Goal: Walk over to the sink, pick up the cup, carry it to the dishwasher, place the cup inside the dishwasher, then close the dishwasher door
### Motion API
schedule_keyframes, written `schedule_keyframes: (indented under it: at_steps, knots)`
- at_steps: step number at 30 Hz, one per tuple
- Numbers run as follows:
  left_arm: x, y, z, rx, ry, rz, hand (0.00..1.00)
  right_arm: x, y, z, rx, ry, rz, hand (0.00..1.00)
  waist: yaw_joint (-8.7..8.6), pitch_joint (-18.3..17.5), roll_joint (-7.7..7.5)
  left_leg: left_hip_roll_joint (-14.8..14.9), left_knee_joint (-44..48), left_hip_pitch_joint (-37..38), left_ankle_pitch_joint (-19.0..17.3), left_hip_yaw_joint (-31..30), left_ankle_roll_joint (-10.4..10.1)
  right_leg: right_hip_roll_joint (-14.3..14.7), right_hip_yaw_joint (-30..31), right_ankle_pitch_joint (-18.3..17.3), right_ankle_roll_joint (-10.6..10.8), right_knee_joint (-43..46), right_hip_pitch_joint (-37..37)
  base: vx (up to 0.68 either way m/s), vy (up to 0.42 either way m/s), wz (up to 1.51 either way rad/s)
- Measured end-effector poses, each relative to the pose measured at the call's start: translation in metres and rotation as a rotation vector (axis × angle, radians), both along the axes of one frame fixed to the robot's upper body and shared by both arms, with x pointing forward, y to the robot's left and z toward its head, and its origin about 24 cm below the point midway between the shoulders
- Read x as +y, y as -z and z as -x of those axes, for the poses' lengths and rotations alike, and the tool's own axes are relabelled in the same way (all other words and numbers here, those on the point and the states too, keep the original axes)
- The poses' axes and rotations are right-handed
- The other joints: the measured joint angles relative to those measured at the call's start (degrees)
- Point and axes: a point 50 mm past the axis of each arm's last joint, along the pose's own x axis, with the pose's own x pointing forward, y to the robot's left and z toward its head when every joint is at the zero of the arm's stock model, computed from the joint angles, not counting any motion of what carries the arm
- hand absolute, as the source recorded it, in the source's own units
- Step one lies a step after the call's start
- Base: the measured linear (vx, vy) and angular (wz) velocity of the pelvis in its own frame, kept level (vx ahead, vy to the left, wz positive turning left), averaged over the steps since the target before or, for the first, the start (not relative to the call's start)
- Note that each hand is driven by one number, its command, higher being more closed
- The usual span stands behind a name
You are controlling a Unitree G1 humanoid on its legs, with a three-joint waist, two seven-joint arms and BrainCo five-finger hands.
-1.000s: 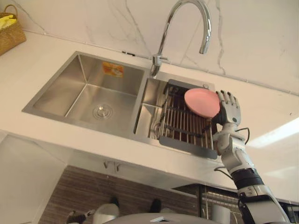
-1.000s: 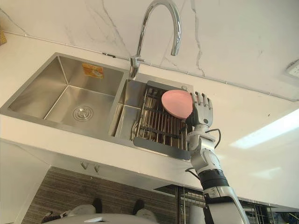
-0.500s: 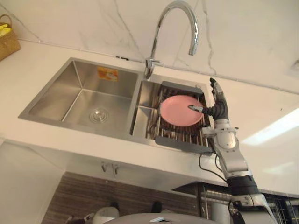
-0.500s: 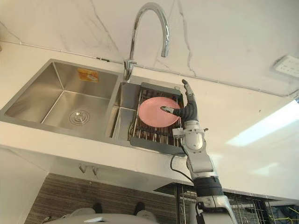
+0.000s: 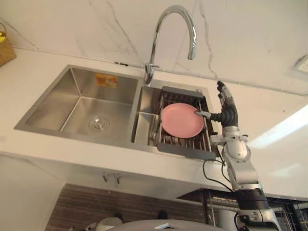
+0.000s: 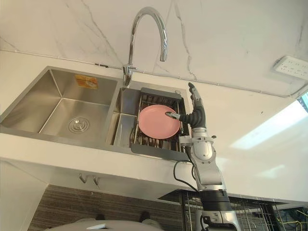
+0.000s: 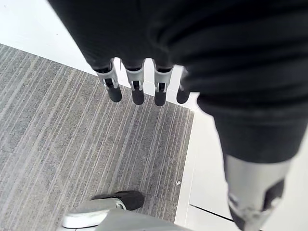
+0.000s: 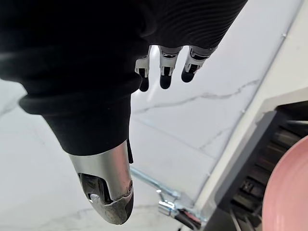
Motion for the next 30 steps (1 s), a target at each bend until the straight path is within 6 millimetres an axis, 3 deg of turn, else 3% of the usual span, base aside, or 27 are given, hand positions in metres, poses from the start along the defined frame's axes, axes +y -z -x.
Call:
schedule_keyframes:
  at_steps: [12,15,19,30]
  knots:
    - [0.004,-0.001,0.003,0.007,-0.010,-0.003,0.00,-0.027,0.041,0.008,0.338,-0.070,0.430,0.00,-0.61,-0.71,-1.08,0.03,-0.03,-0.06,-0.56,0.30,-0.48,0.01,0.13,-0.16,-0.02,0.12,-0.27,0.00,0.000,0.00]
    - [0.005,-0.001,0.003,0.007,-0.010,-0.003,0.00,-0.031,0.044,0.008,0.351,-0.062,0.541,0.00,-0.61,-0.94,-1.42,0.03,-0.08,-0.14,-0.57,0.30,-0.48,-0.01,0.09,-0.24,-0.11,0.14,-0.28,-0.02,0.000,0.00]
    - [0.008,-0.001,0.003,0.006,-0.018,-0.007,0.00,-0.022,0.049,0.008,0.339,-0.098,0.703,0.00,-0.75,-1.08,-1.67,0.02,-0.13,-0.73,-0.57,0.06,-0.49,-0.08,-0.21,-0.81,-0.37,0.14,-0.41,-0.03,0.000,0.04]
    - [0.007,-0.001,0.002,0.006,-0.016,0.001,0.00,-0.018,0.065,0.006,0.298,-0.001,0.957,0.00,-0.28,-1.25,-1.91,-0.03,0.04,-0.82,-0.18,-0.50,0.15,-0.12,-1.20,-0.63,0.16,0.01,-0.38,0.01,-0.002,0.04]
